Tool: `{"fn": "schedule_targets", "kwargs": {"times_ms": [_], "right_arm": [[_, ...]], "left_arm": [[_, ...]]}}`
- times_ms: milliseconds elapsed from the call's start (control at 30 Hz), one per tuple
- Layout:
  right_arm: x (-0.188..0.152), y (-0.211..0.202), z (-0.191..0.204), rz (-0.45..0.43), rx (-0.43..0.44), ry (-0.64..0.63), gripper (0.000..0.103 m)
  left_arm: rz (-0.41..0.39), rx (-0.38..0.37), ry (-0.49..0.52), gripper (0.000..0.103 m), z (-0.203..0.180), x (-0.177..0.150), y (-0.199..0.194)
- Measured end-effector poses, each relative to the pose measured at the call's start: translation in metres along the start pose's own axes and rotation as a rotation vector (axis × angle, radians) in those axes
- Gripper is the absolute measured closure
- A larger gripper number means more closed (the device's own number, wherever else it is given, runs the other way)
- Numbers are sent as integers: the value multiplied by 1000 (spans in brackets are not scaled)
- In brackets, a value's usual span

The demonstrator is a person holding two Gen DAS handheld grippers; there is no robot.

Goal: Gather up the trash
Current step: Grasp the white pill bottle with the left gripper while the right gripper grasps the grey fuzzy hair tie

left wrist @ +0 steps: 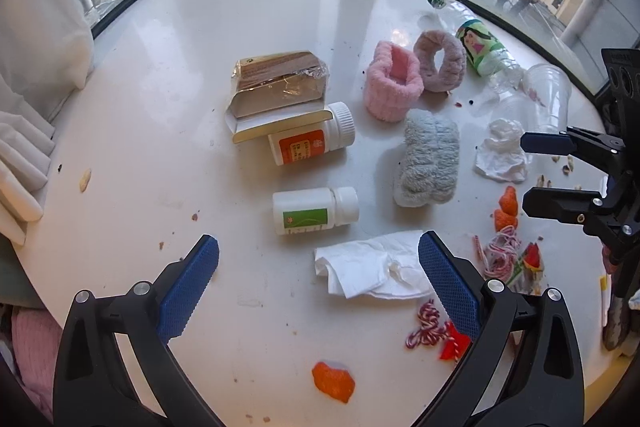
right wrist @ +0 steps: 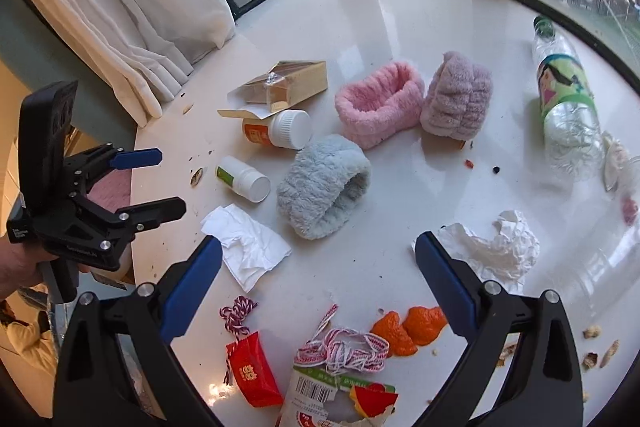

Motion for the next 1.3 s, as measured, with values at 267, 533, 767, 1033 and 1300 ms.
{"fn": "schedule_targets", "kwargs": {"times_ms": [267,533,767,1033,1300], "right_arm": [[2,22,-6,14,68,93,28],[6,39,-9,20,92,134,36],[14,50,-11,7,128,174,45],[18,60,-9,4,155,192,64],[21,61,0,3,164,157,87]], "left_arm": [[30,-7,-10,6,6,8,35],[23,20,-47,6,15,12,52],[36,35,-35,16,15,14,67],[41,48,-9,36,15,12,72],[21,28,-28,42,15,12,68]]}}
Point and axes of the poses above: each gripper's, at about its wrist camera, not at the fingertips, and y roughly the way its jaws point, z to its left, x to its top, the point moved 2 cm from there along y, roughly the way its jaws point, and after that the axes turned 5 degrees about -x, right-handed, at the moved point
